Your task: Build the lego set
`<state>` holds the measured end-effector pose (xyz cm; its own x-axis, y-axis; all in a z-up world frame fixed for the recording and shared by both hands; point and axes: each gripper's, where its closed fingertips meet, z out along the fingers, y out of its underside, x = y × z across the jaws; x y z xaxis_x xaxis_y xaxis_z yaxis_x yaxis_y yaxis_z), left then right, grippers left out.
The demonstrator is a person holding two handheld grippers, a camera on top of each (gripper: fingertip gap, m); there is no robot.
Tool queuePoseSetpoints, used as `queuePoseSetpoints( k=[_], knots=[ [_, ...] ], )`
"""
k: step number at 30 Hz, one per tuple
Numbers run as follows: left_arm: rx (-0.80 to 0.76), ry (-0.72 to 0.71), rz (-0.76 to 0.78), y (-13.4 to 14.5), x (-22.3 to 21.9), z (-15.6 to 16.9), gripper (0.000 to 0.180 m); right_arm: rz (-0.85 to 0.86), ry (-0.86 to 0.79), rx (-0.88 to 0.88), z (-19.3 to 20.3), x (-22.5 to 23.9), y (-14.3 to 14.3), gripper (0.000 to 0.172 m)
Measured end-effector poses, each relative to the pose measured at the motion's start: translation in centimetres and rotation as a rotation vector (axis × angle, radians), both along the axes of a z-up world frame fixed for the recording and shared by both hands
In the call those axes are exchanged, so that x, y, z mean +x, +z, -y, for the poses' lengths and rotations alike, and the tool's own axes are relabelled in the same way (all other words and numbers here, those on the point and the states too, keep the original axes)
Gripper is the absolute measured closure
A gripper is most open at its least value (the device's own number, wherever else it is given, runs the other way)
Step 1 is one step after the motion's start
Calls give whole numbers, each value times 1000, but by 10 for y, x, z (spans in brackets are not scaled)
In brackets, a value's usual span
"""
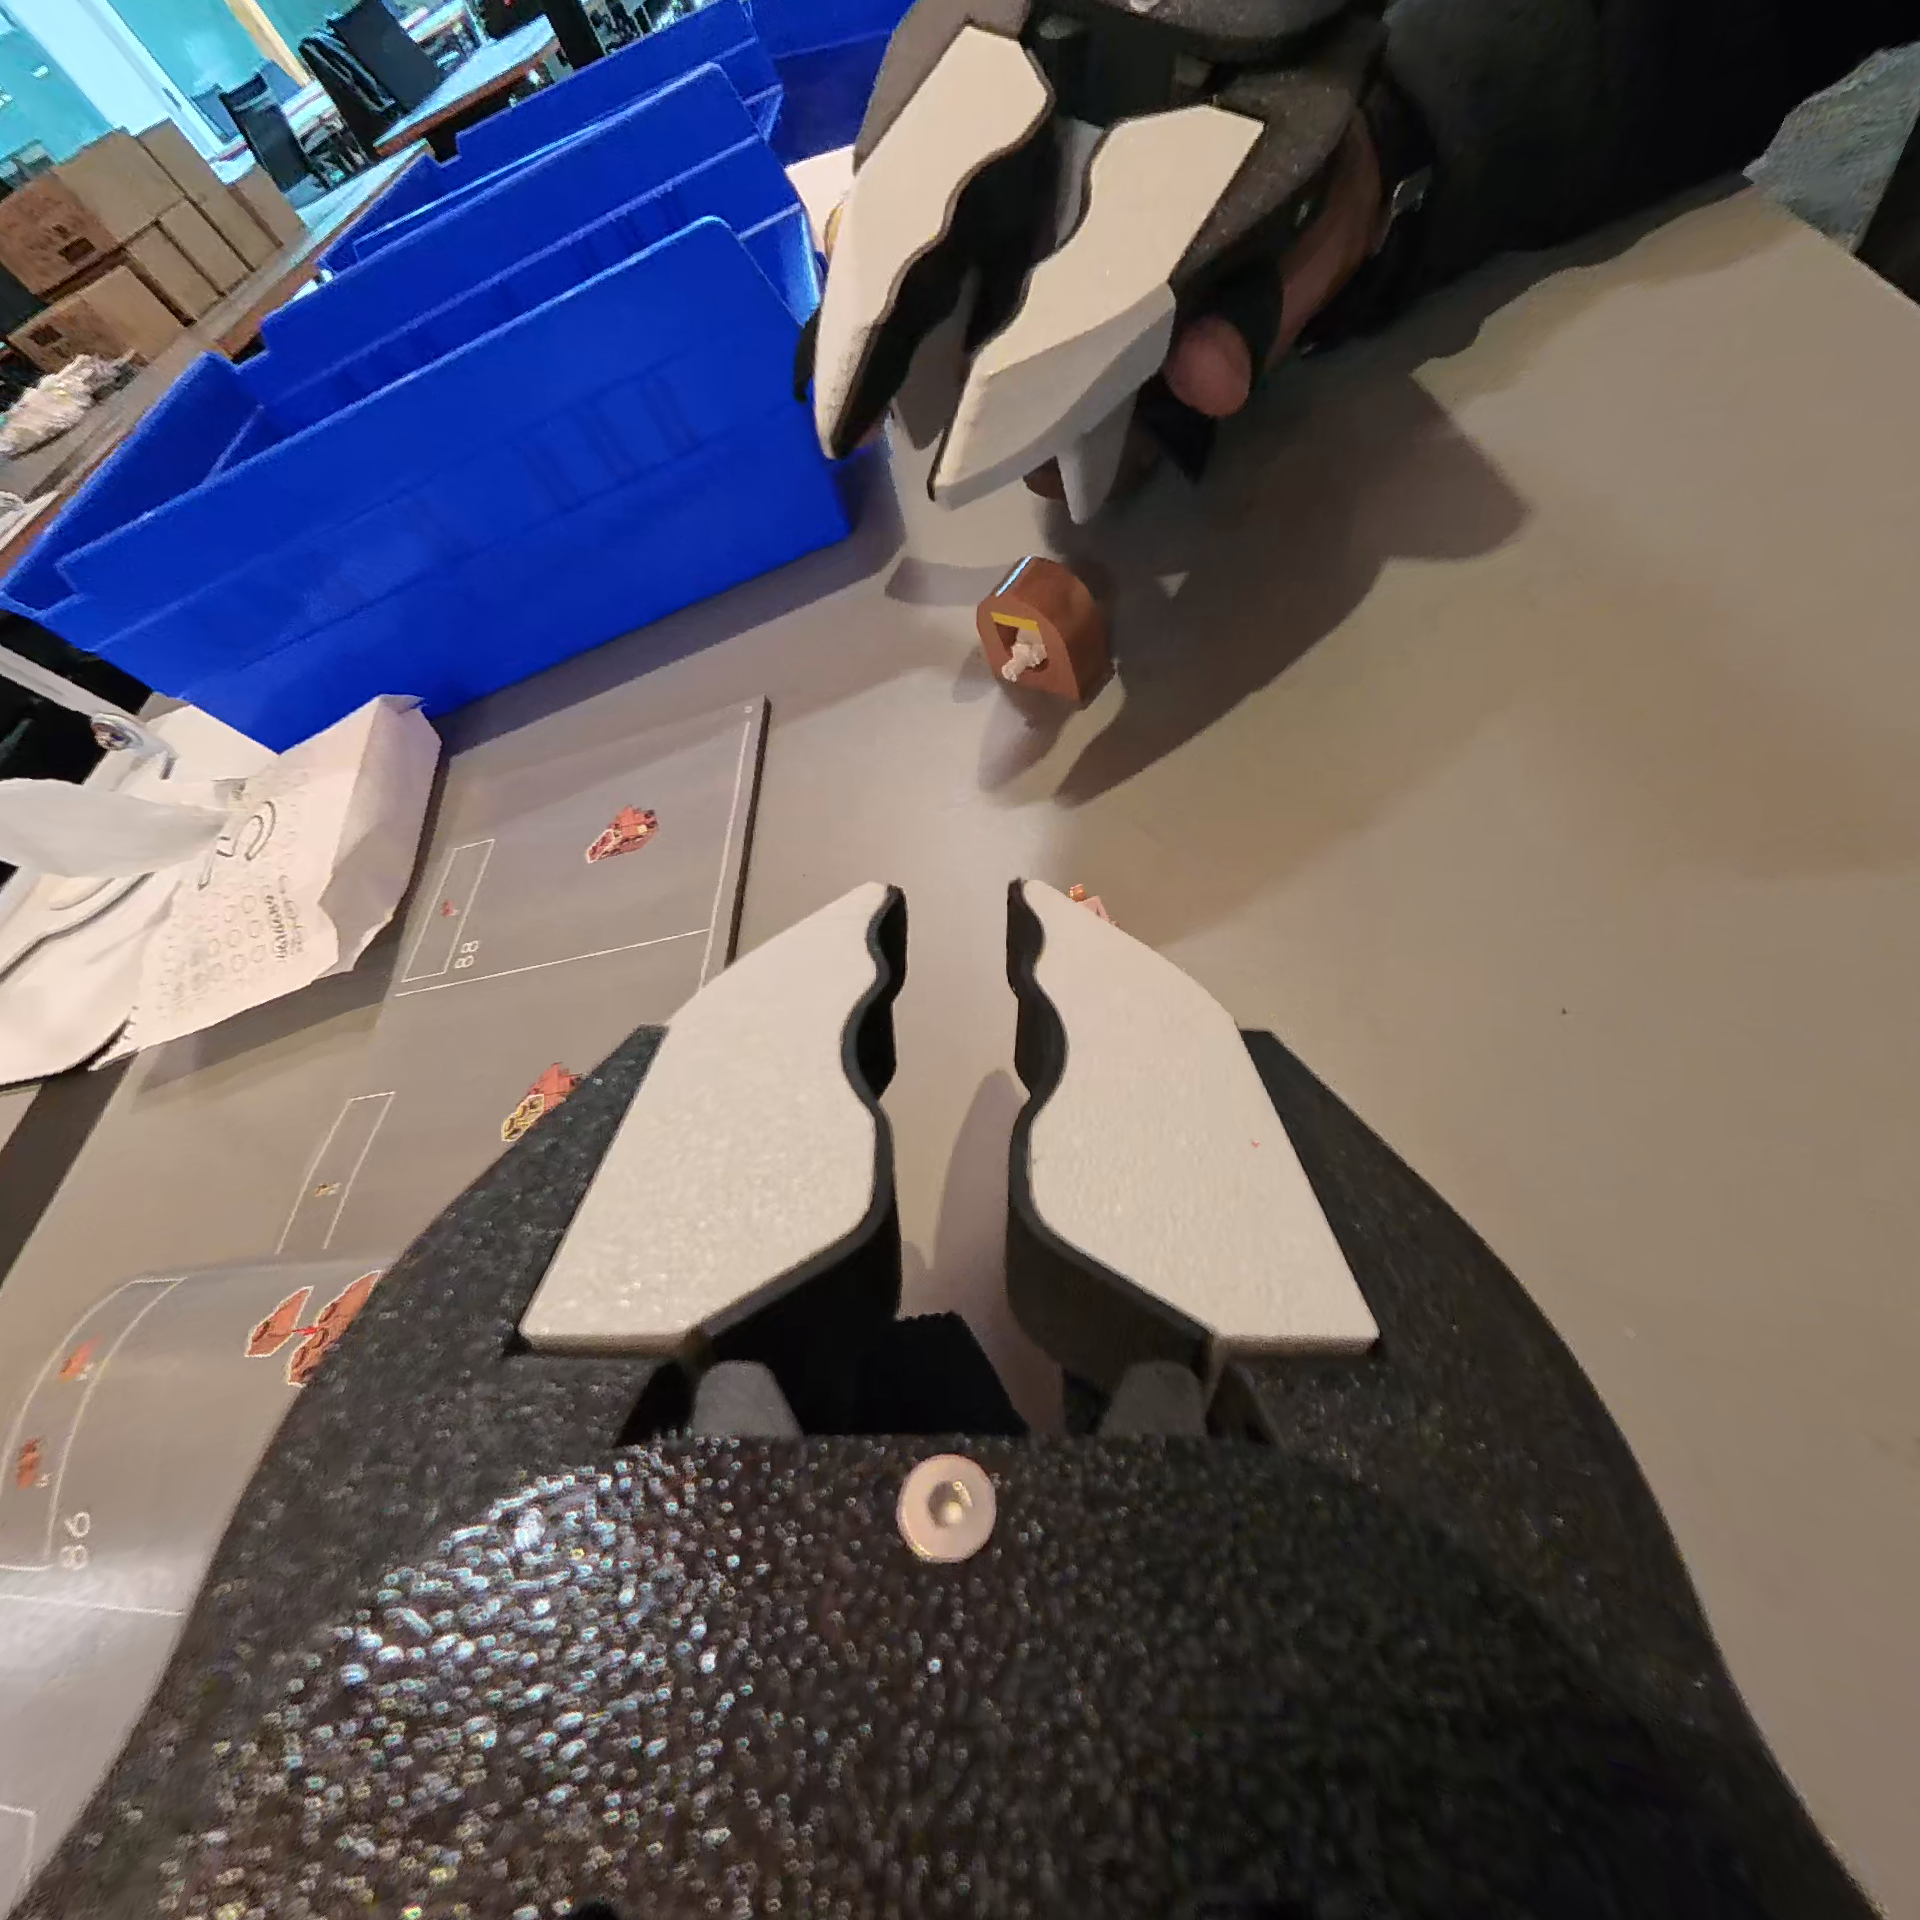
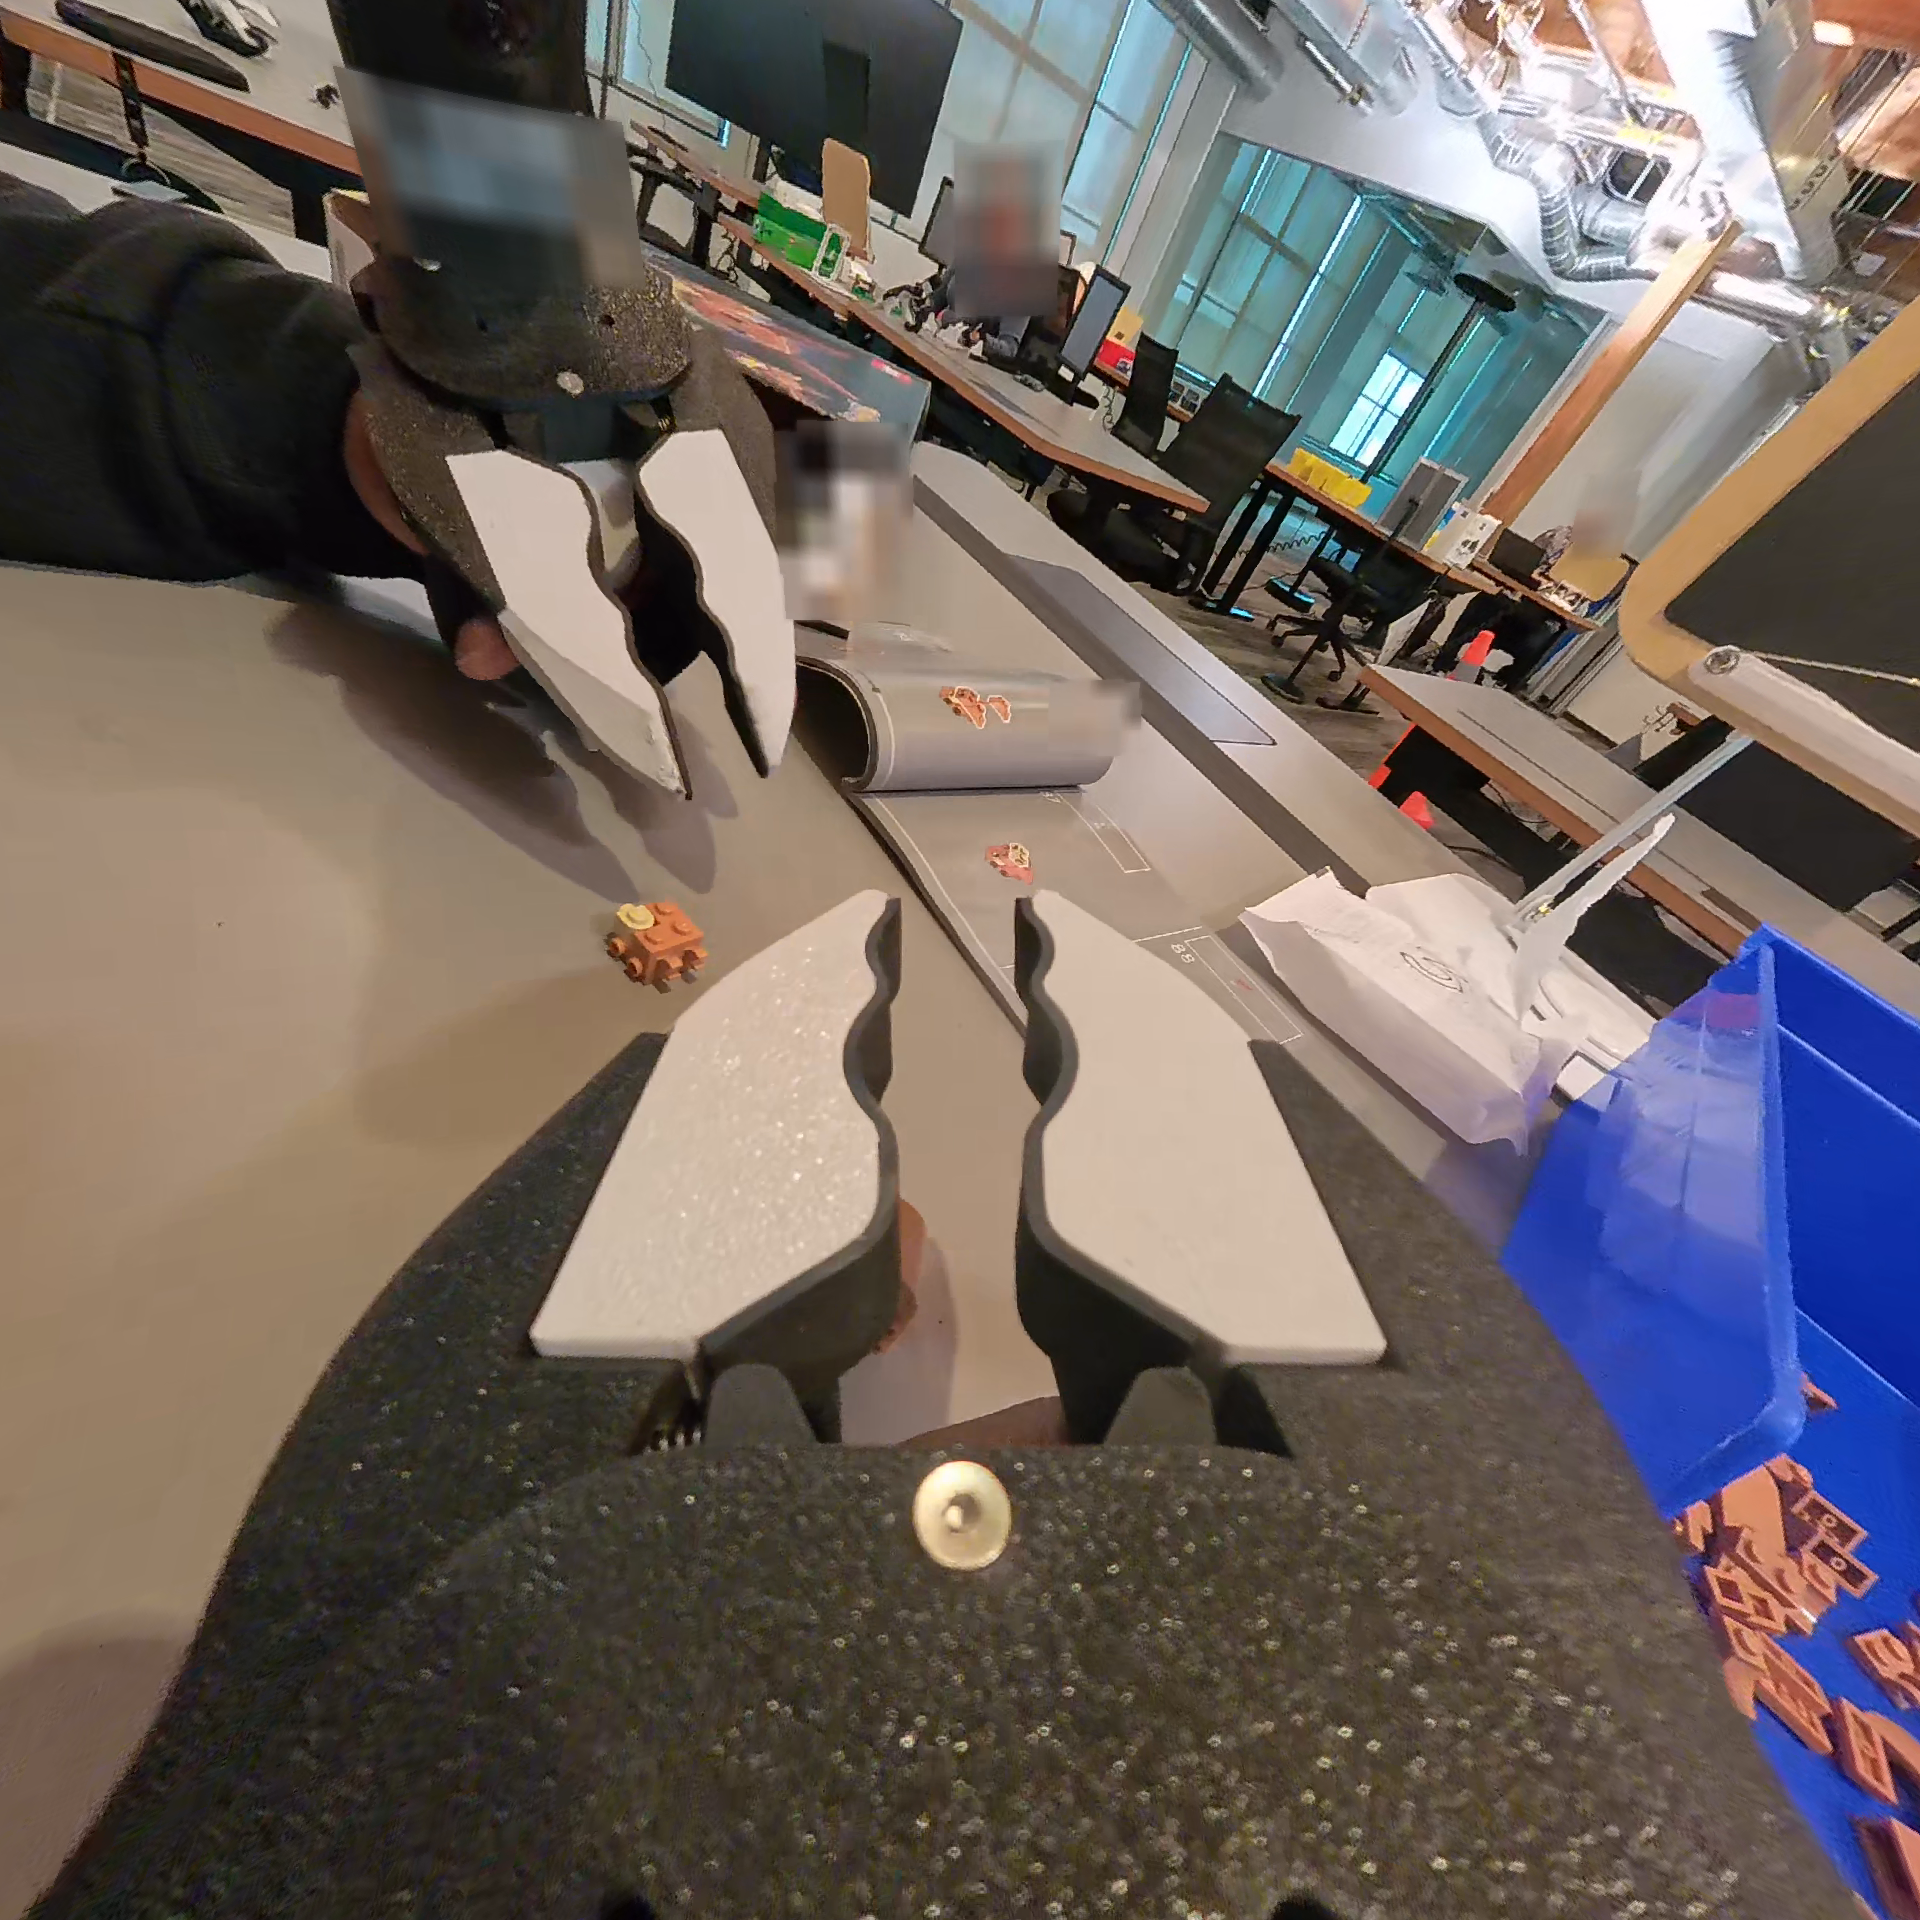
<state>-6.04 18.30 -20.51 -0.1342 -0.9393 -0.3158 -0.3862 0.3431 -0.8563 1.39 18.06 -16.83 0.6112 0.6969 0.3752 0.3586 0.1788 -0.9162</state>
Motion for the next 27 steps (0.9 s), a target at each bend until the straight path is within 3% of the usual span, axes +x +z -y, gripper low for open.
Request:
queuePoseSetpoints(
  k=[27],
  knots=[
    [85,36,-56,-11,0,-6,165,-16,2,27,2,1,4,153]
  ],
)
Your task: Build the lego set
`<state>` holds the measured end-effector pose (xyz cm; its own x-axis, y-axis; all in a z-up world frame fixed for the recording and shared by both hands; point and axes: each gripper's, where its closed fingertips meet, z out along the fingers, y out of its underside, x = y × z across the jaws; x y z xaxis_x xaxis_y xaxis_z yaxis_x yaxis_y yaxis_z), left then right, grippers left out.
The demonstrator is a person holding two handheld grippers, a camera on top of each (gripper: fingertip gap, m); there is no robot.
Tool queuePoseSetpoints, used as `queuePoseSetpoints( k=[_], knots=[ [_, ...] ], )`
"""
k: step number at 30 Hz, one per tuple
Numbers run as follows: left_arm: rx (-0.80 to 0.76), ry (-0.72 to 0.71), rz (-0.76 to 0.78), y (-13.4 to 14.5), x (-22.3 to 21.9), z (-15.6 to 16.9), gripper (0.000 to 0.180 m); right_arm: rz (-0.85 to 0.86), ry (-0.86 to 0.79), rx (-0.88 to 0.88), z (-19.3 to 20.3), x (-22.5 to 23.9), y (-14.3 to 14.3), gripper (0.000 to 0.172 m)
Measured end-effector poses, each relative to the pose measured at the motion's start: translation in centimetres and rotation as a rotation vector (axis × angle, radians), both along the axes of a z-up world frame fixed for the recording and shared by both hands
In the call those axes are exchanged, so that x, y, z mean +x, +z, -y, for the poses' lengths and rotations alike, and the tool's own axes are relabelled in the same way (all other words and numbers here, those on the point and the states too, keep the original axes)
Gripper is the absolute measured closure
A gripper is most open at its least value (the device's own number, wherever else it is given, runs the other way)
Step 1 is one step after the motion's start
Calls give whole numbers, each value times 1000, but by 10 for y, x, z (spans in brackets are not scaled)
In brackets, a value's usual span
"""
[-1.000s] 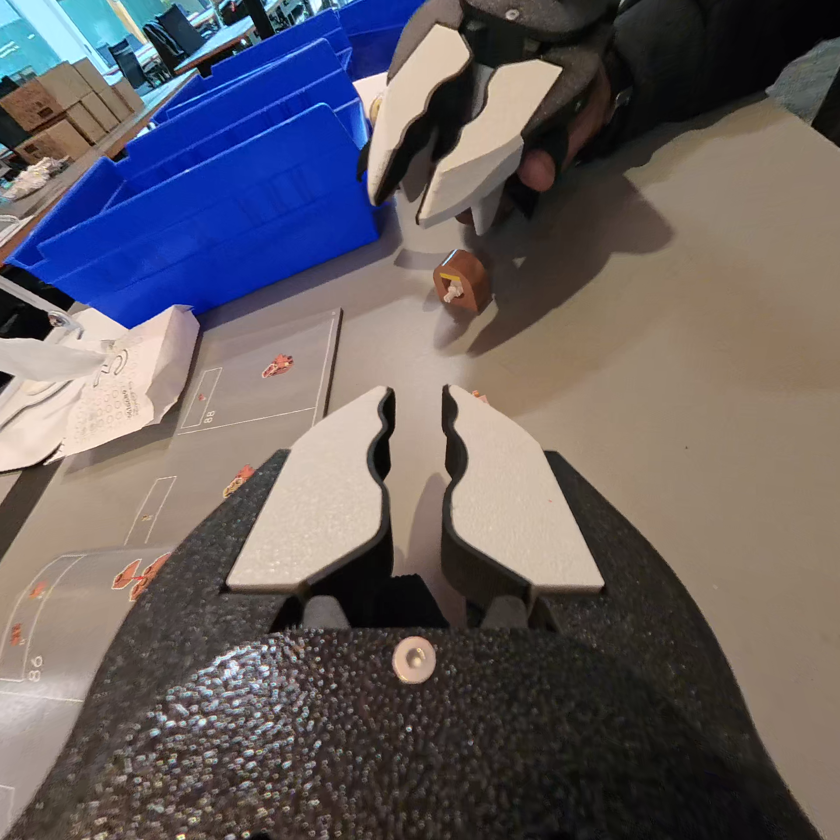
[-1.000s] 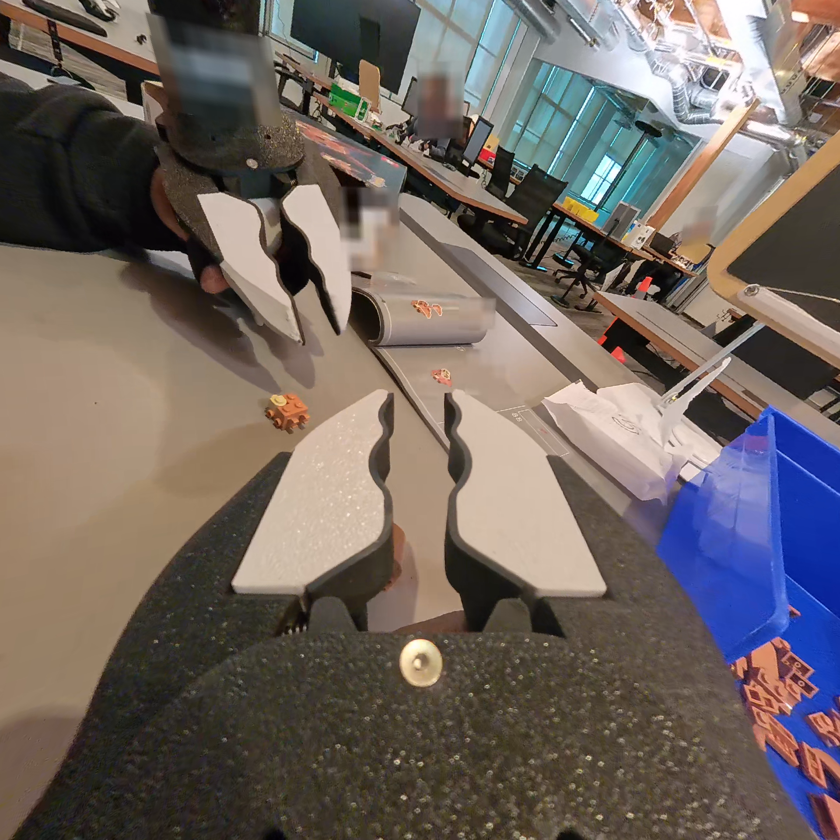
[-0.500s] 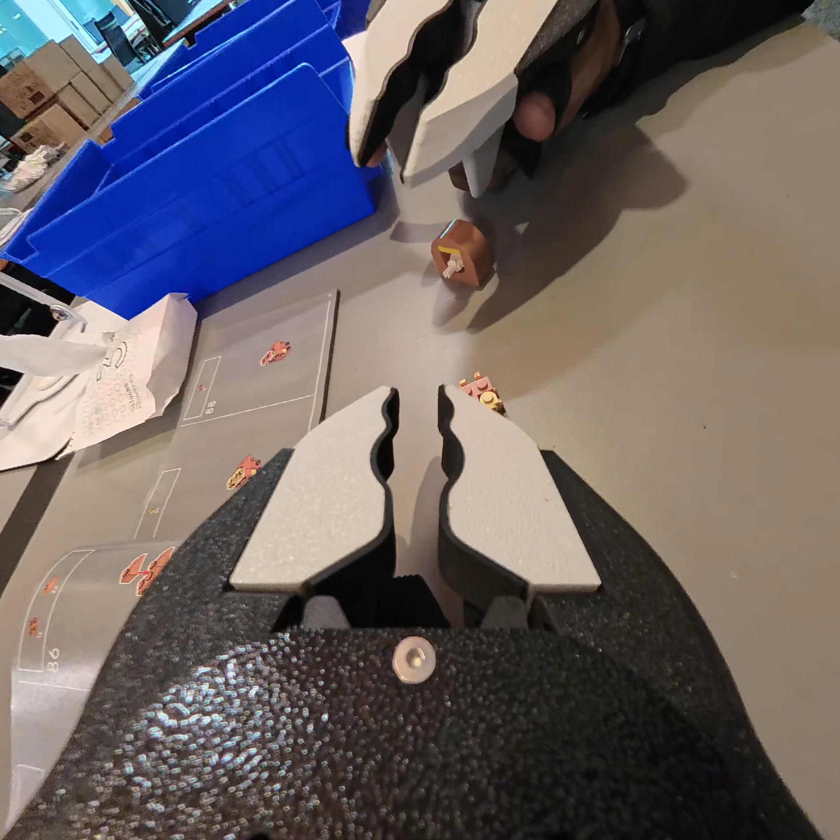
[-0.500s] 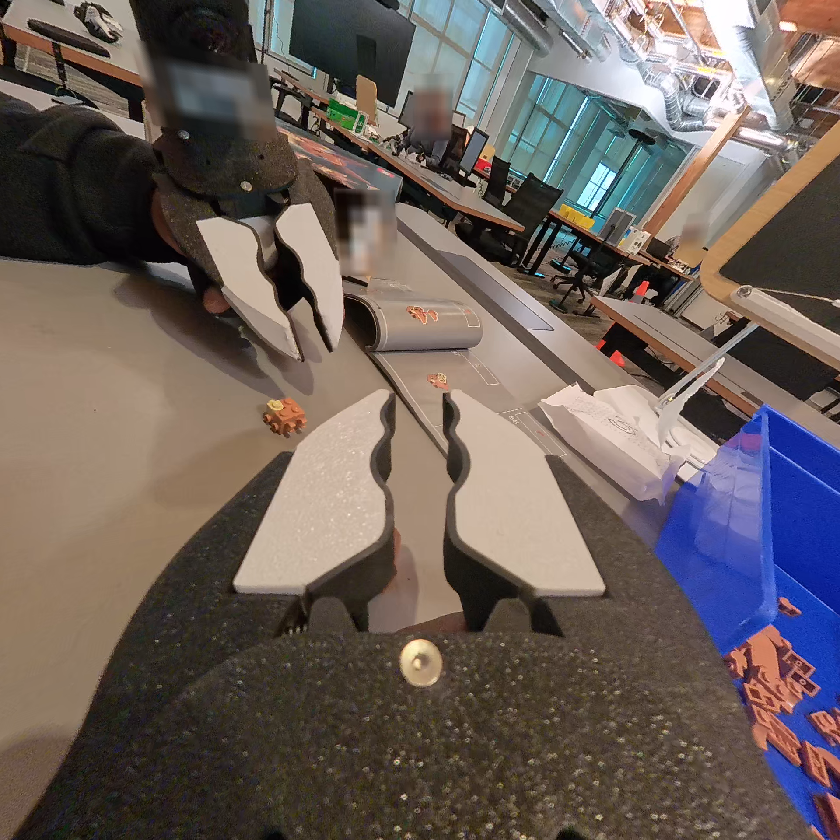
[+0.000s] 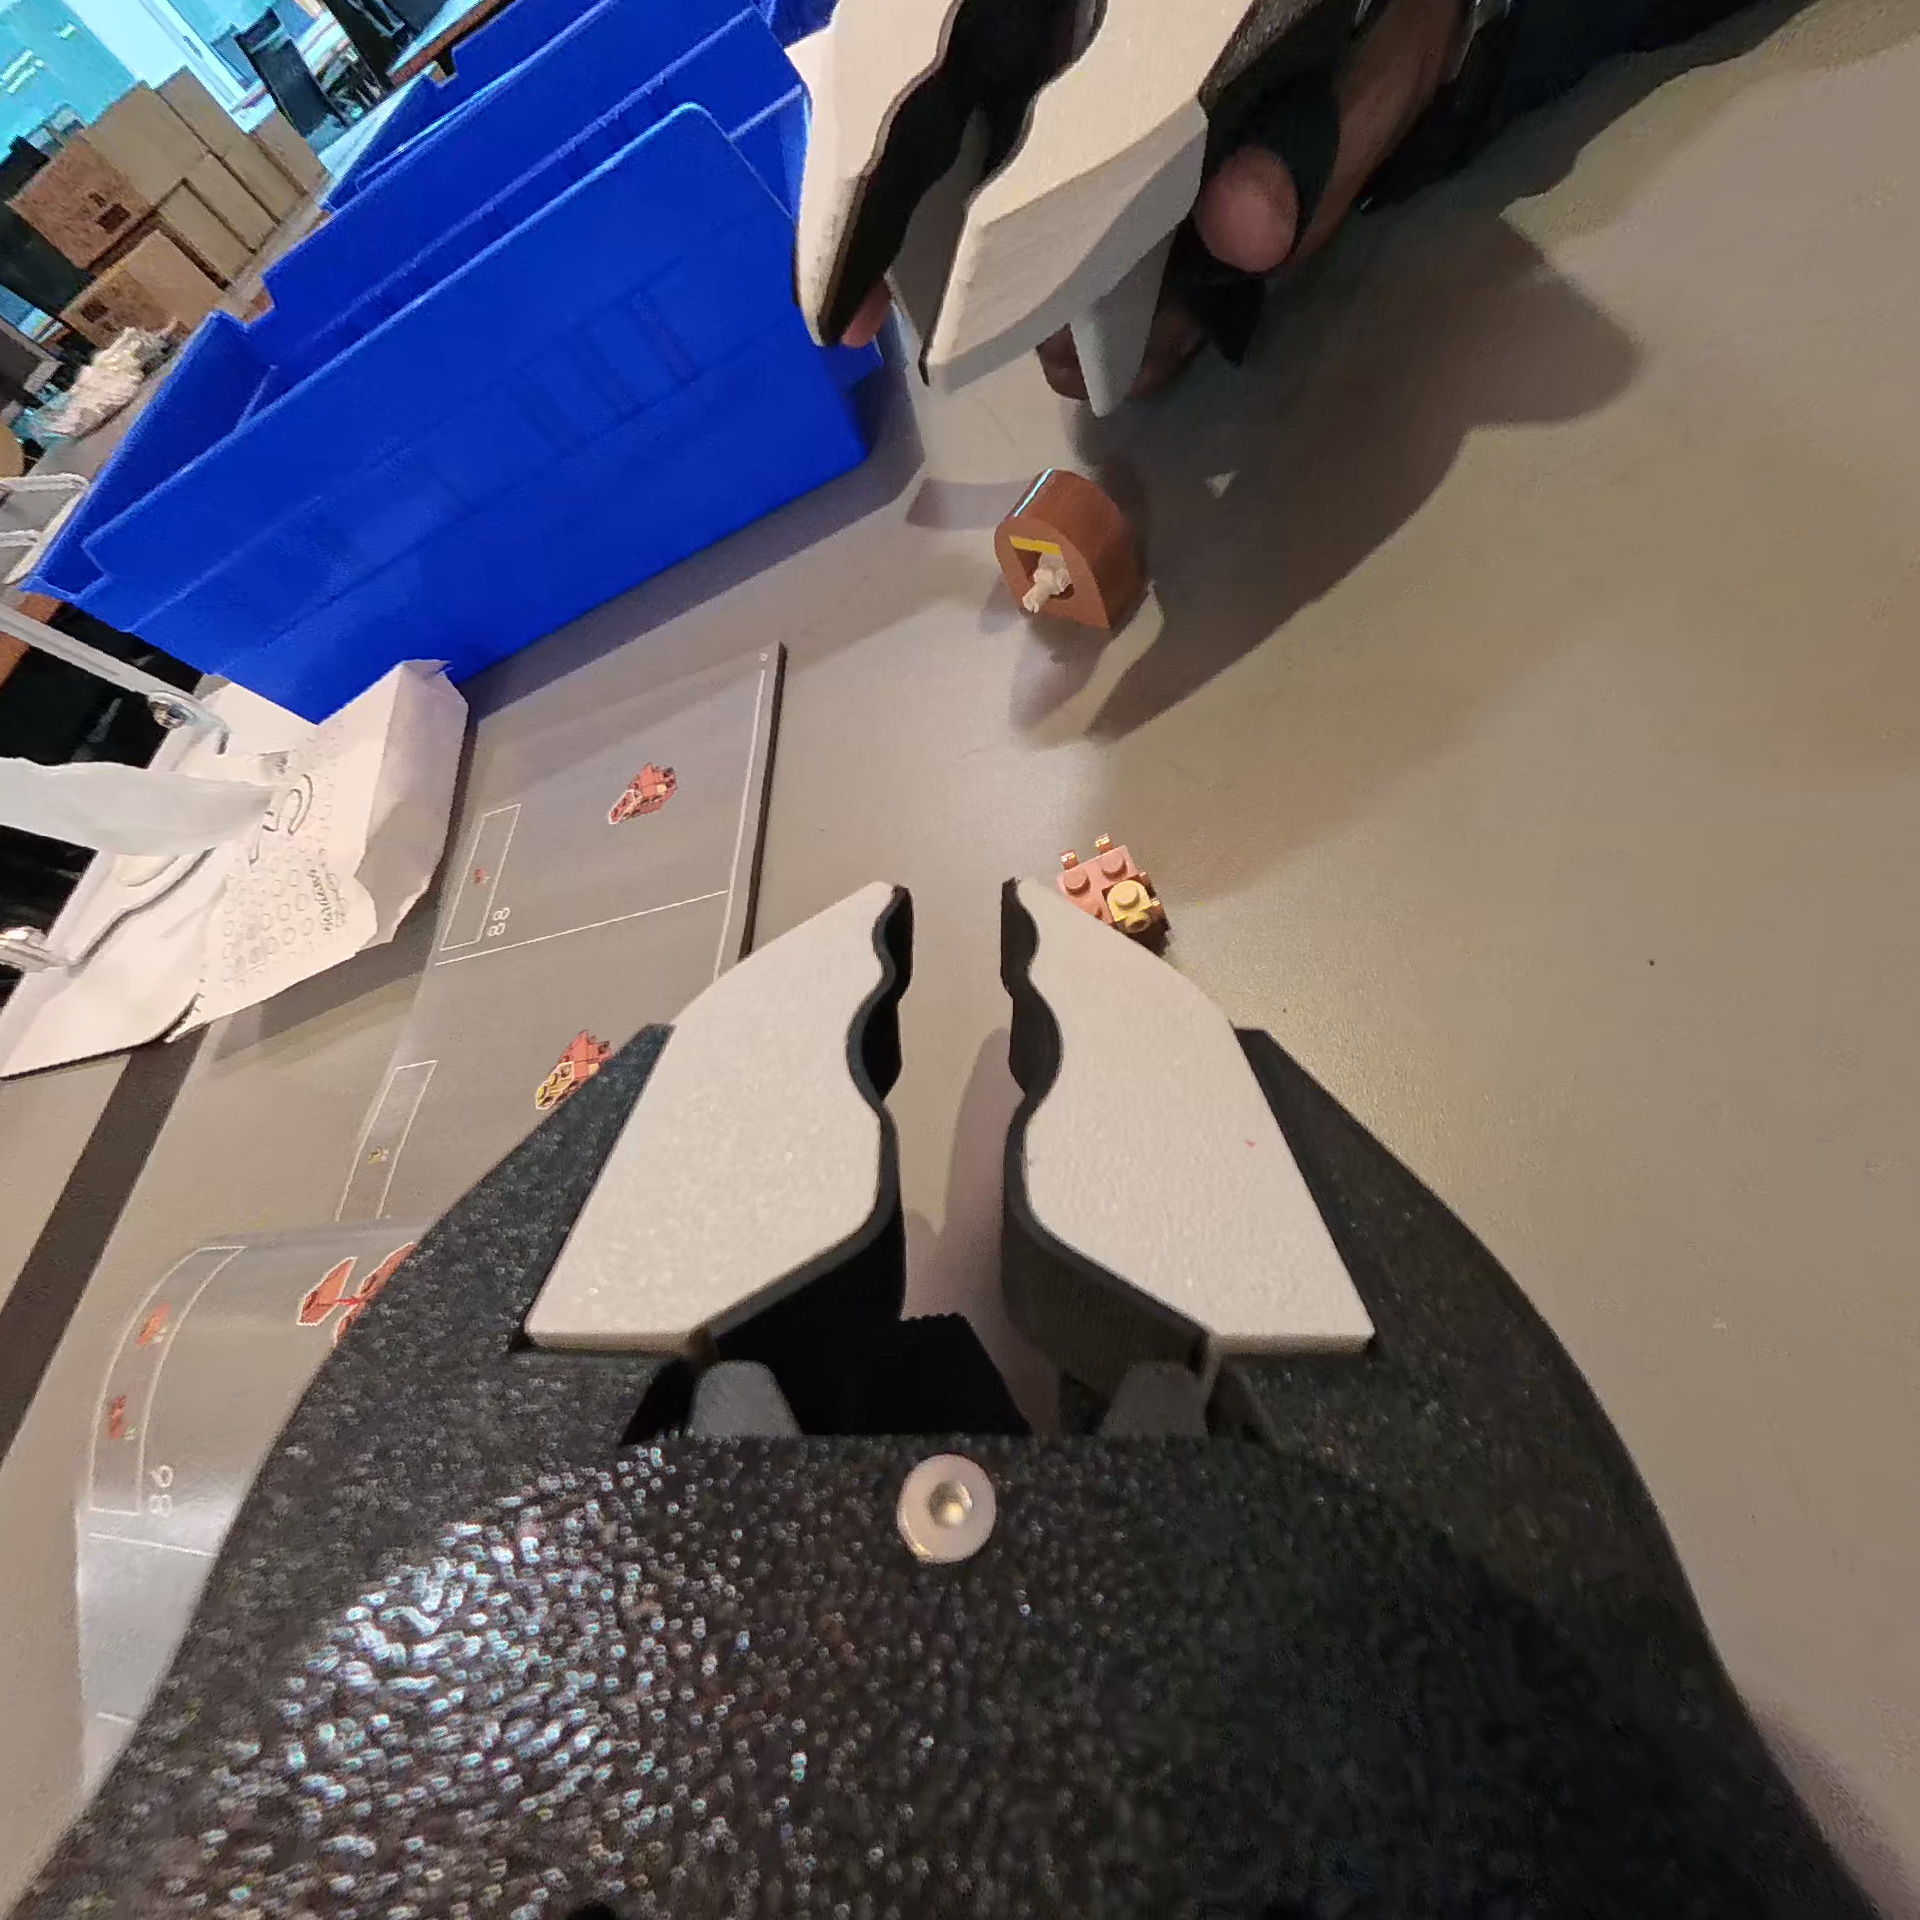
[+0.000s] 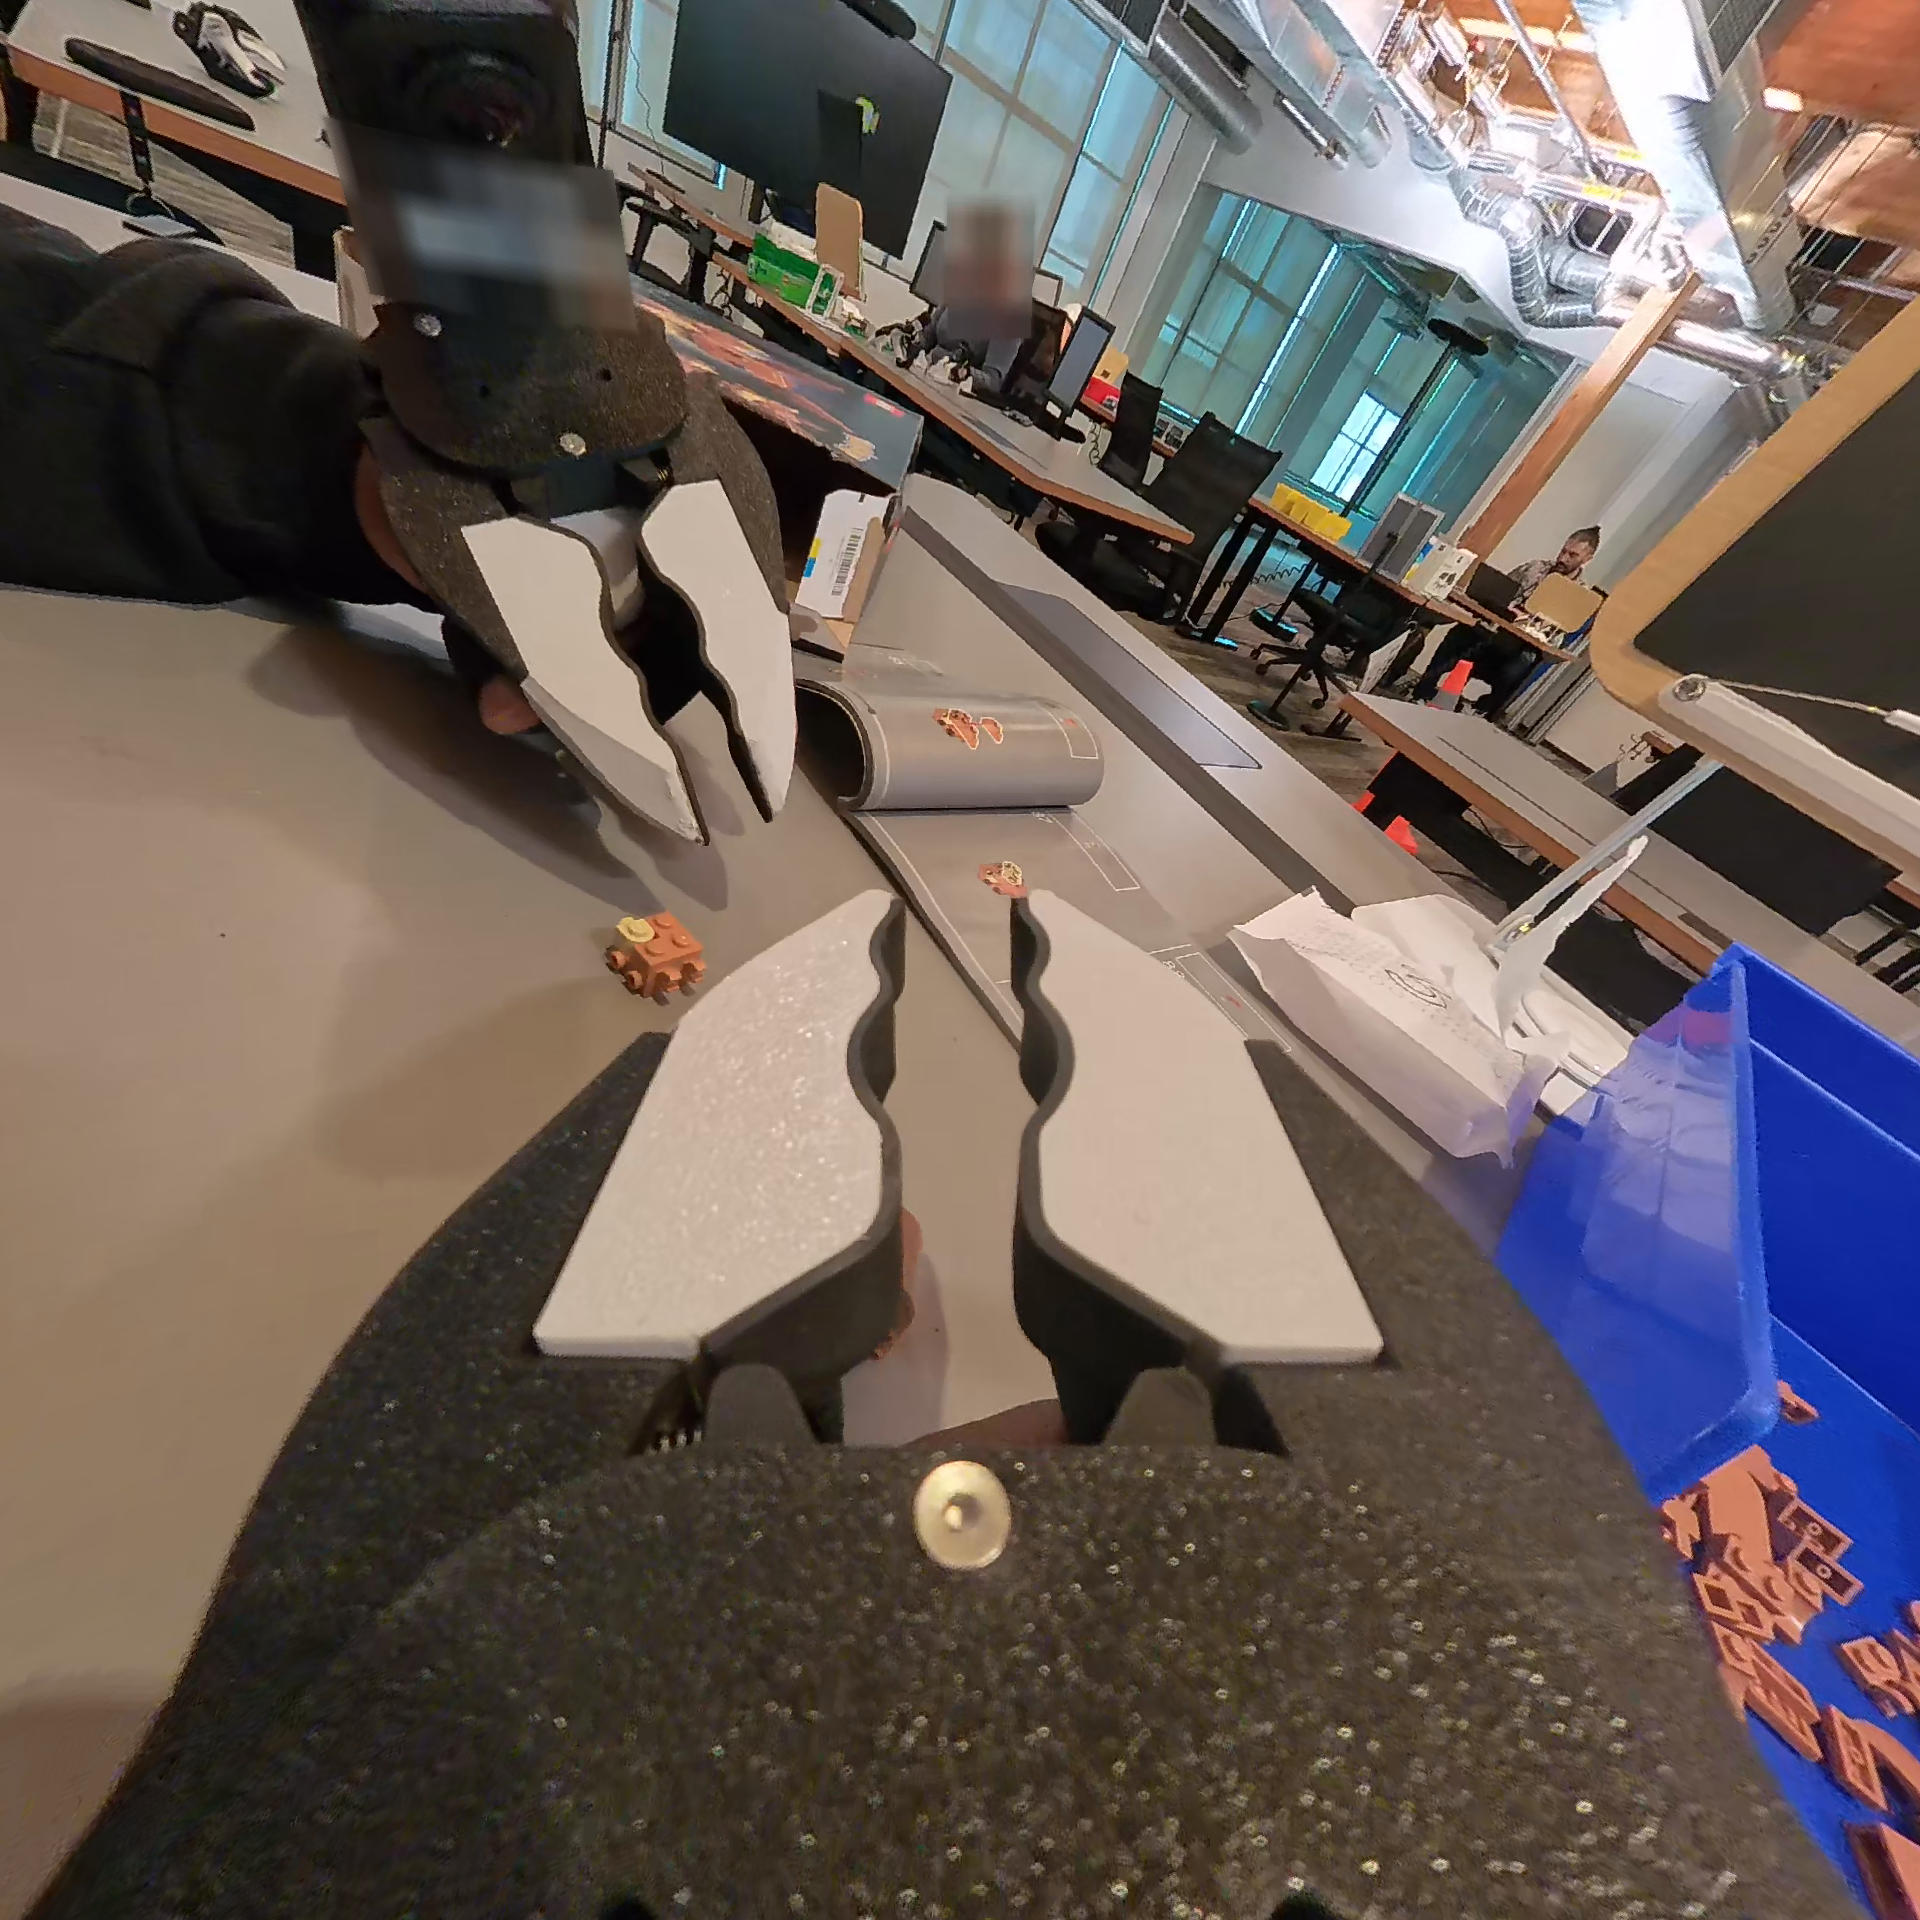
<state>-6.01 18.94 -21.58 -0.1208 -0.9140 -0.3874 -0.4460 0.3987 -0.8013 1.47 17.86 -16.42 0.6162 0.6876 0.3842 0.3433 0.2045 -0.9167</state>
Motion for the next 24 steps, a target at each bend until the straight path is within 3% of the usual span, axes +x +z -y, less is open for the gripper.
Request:
queuePoseSetpoints(
  k=[24],
  knots=[
    [27,61,-19,-4,2,-8,164,7,5,16,2,-1,0,154]
  ],
)
